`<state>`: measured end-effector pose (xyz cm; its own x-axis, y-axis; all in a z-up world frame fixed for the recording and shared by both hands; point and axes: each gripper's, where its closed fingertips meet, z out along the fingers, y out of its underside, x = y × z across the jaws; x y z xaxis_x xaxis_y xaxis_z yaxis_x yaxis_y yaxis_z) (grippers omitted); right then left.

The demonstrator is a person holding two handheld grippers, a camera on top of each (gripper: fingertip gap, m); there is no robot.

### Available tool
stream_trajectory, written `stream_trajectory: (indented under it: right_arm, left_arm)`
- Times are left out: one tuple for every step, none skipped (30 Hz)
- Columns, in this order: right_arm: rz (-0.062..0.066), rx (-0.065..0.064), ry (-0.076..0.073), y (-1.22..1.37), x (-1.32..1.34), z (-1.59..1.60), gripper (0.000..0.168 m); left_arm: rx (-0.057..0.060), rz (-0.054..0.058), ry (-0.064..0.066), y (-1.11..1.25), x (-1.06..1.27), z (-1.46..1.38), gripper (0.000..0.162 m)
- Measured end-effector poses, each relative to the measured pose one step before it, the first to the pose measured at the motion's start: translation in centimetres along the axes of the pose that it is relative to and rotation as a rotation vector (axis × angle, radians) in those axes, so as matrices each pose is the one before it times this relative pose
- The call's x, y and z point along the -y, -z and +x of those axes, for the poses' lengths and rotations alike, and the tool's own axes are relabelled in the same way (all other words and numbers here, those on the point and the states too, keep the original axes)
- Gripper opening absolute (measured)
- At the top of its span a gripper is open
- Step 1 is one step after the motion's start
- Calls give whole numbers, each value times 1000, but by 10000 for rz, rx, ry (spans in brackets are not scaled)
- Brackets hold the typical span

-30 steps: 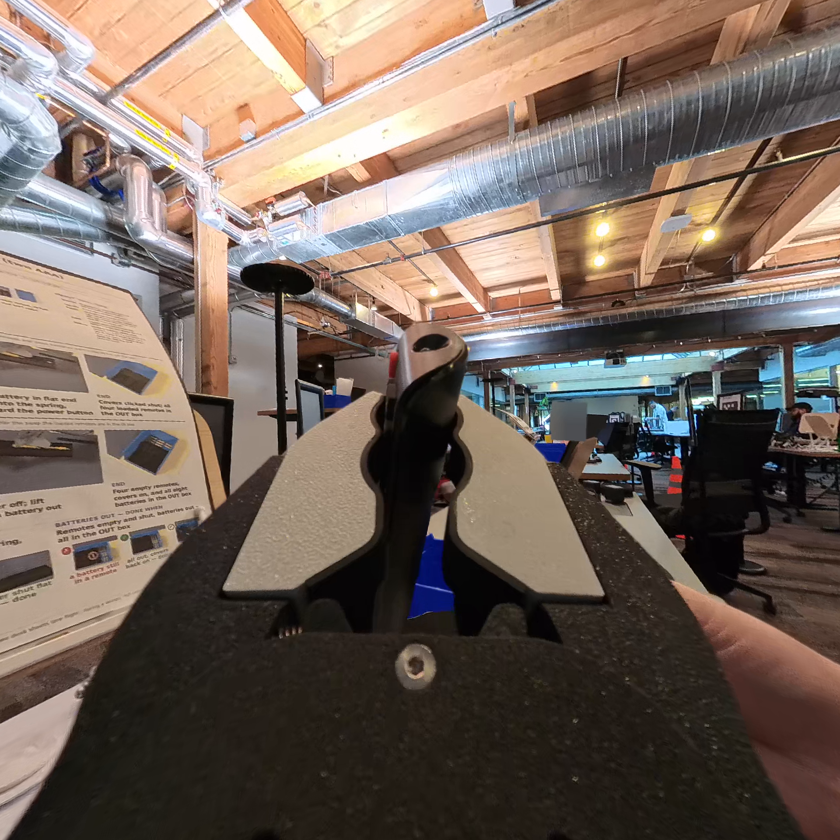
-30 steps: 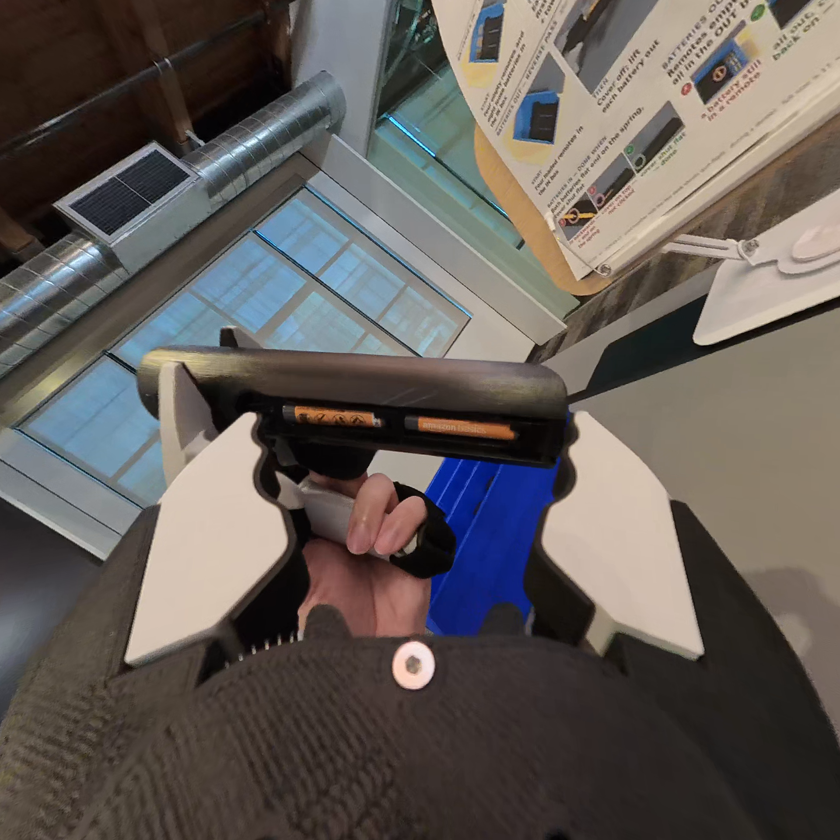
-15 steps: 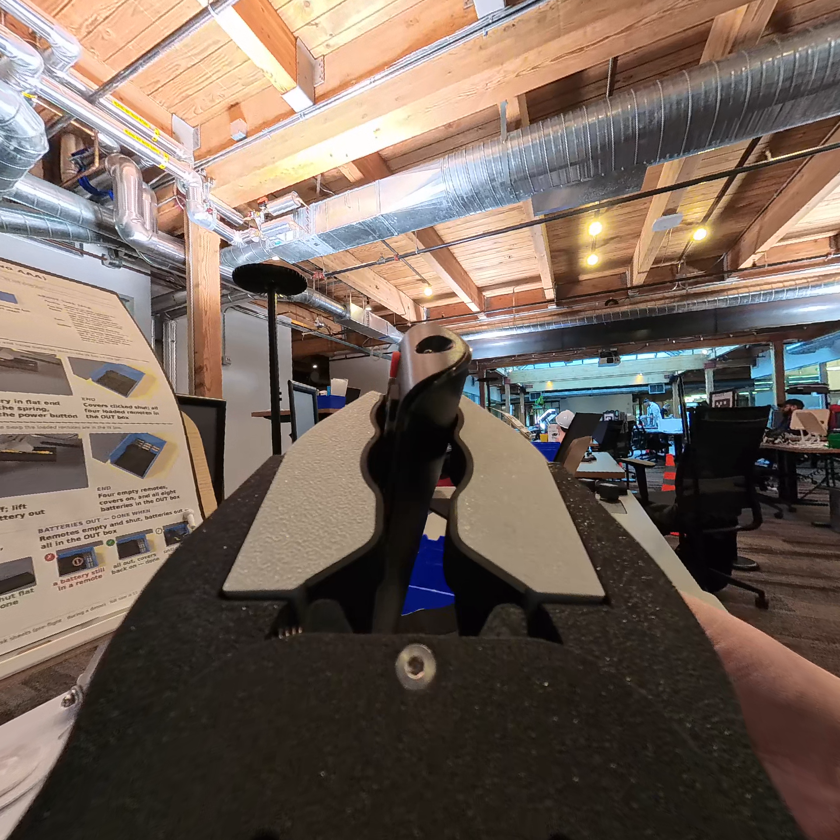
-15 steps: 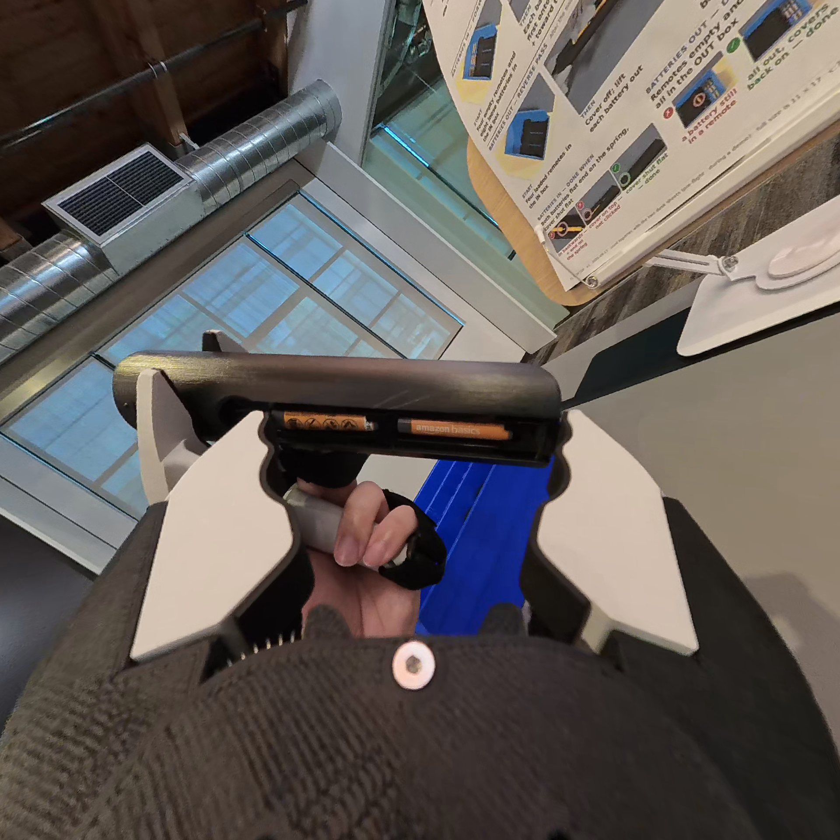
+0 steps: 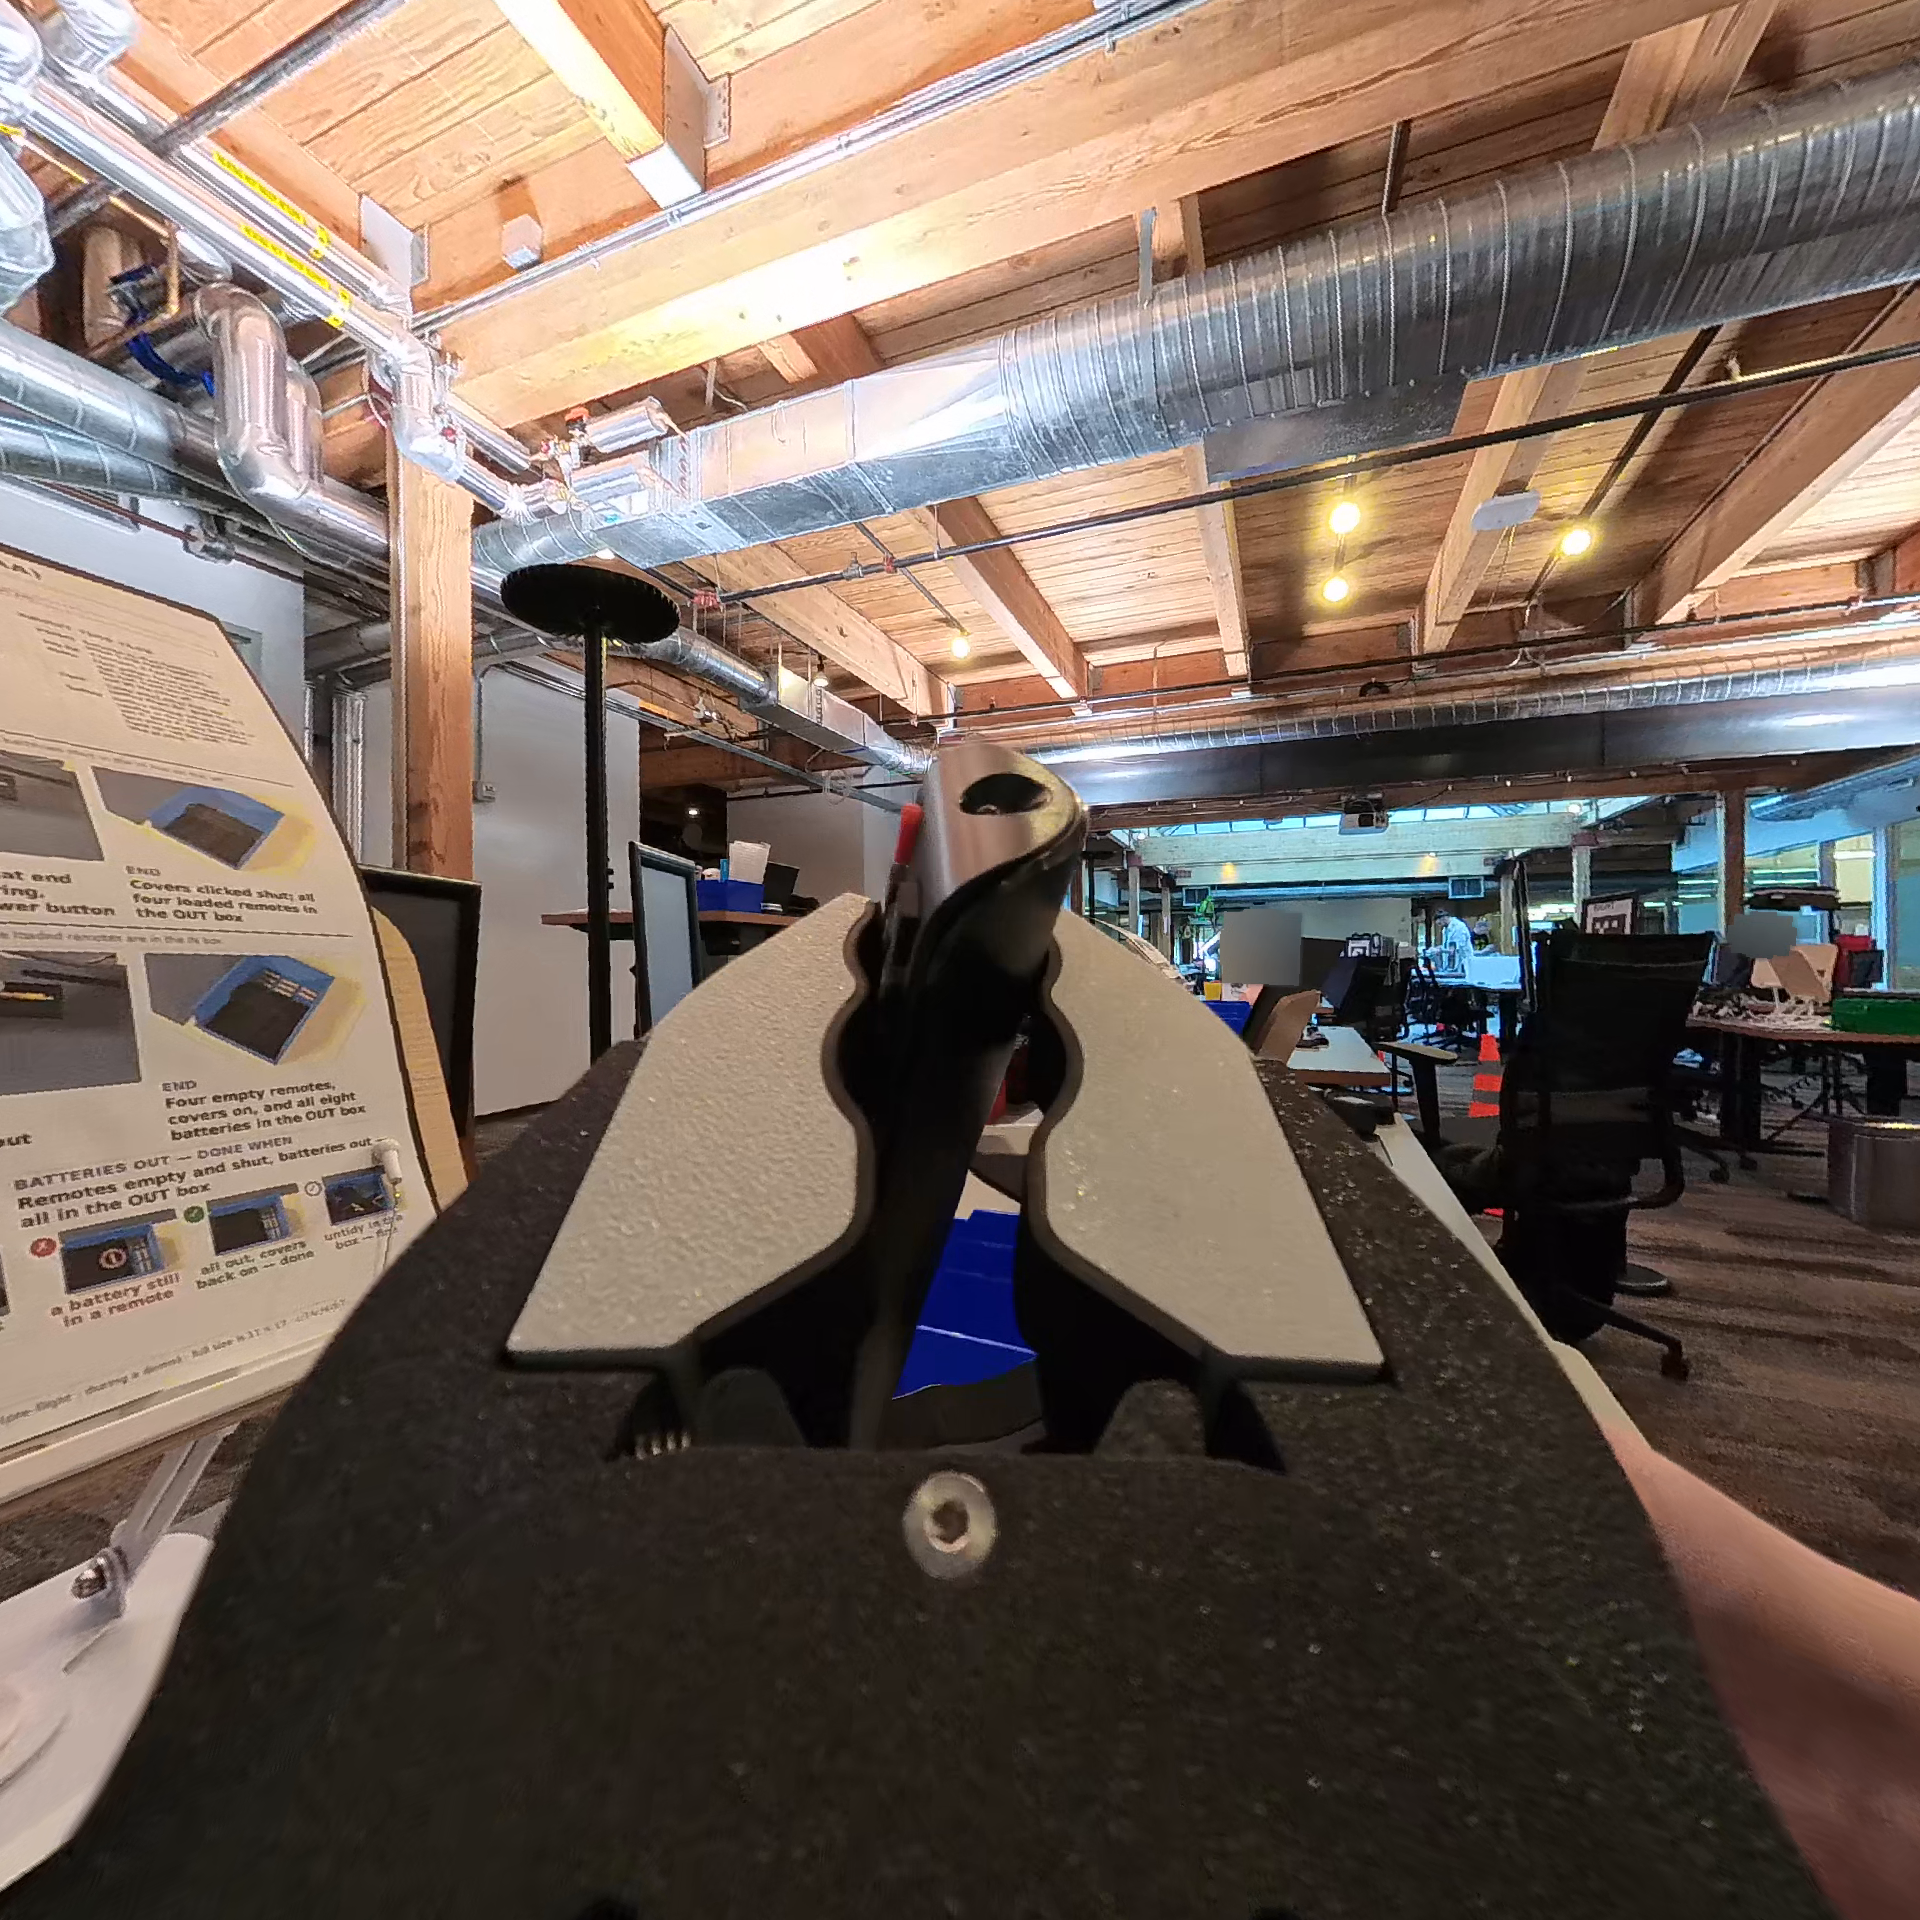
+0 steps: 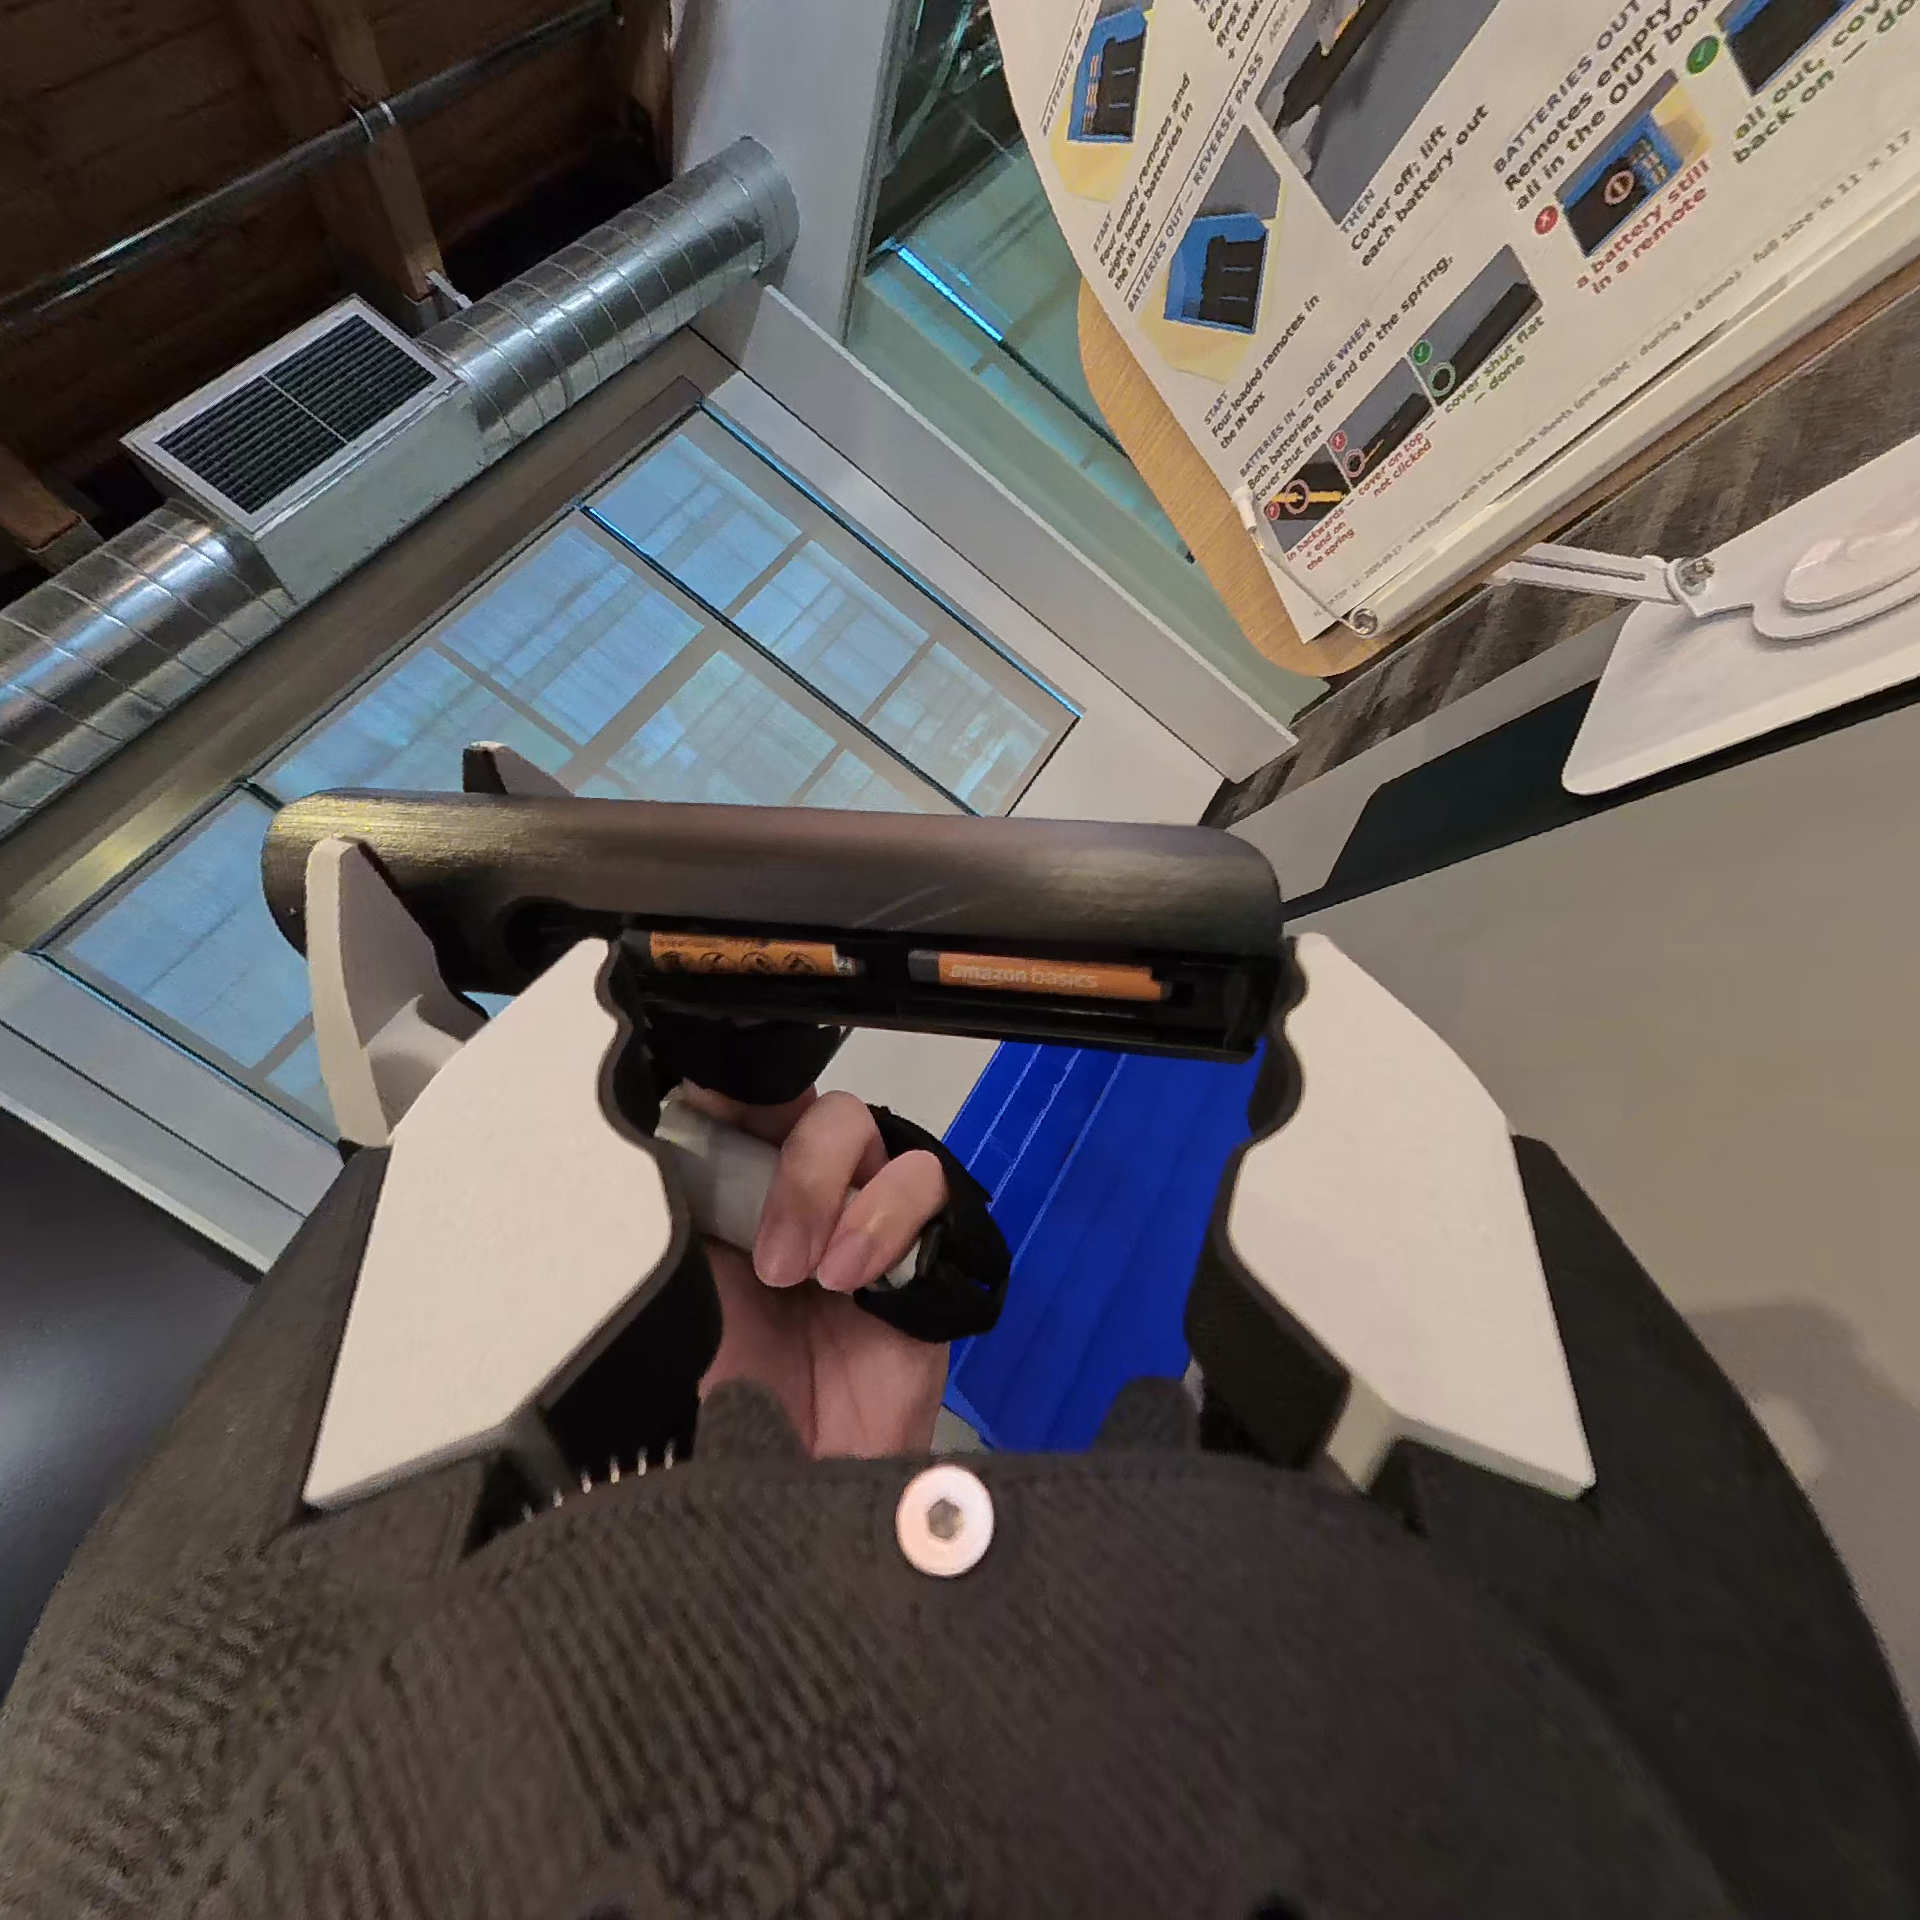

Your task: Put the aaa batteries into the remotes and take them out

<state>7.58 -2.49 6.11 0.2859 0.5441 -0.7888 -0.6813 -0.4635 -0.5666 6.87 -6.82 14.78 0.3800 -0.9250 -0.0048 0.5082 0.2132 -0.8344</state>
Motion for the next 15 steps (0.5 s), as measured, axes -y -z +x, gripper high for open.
stream_trajectory:
  right_arm:
    - [-51,61,11,38,-38,-1,114]
    - [-54,43,5,22,-44,-4,113]
    - [-60,88,-13,21,-59,-77,113]
    - [-104,129,-2,1,-94,-116,113]
    - [-65,110,-13,26,-53,-97,112]
    - [18,124,-48,47,17,-105,110]
    - [-8,197,-47,3,-67,-161,108]
    - [-56,193,-96,-20,-153,-98,106]
    - [-18,105,-138,-15,-100,67,104]
    - [29,43,-84,29,-21,221,102]
    - [44,-19,-121,64,-10,416,100]
    - [49,-77,-272,93,-34,676,98]
    - [31,-71,-389,123,-98,886,97]
    - [2,-22,-445,211,-148,1042,97]
    - [-15,11,-501,366,-199,1150,96]
  left_arm:
    - [2,1,24,5,16,-34,25]
    - [11,-13,40,17,0,-78,25]
    - [74,53,141,58,96,-240,25]
    - [92,125,239,137,250,-382,25]
    - [69,66,195,162,218,-439,25]
    - [67,35,93,135,200,-418,25]
    - [60,133,152,164,328,-360,25]
    - [122,119,217,167,297,-433,25]
    - [88,34,223,105,95,-422,25]
    - [135,-3,219,78,-42,-497,25]
    - [239,-38,245,78,-215,-636,25]
    - [260,-156,303,-13,-506,-706,25]
    - [209,-323,304,-105,-812,-689,25]
    - [255,-331,207,-110,-941,-766,25]
    - [336,-381,203,-125,-1076,-853,25]
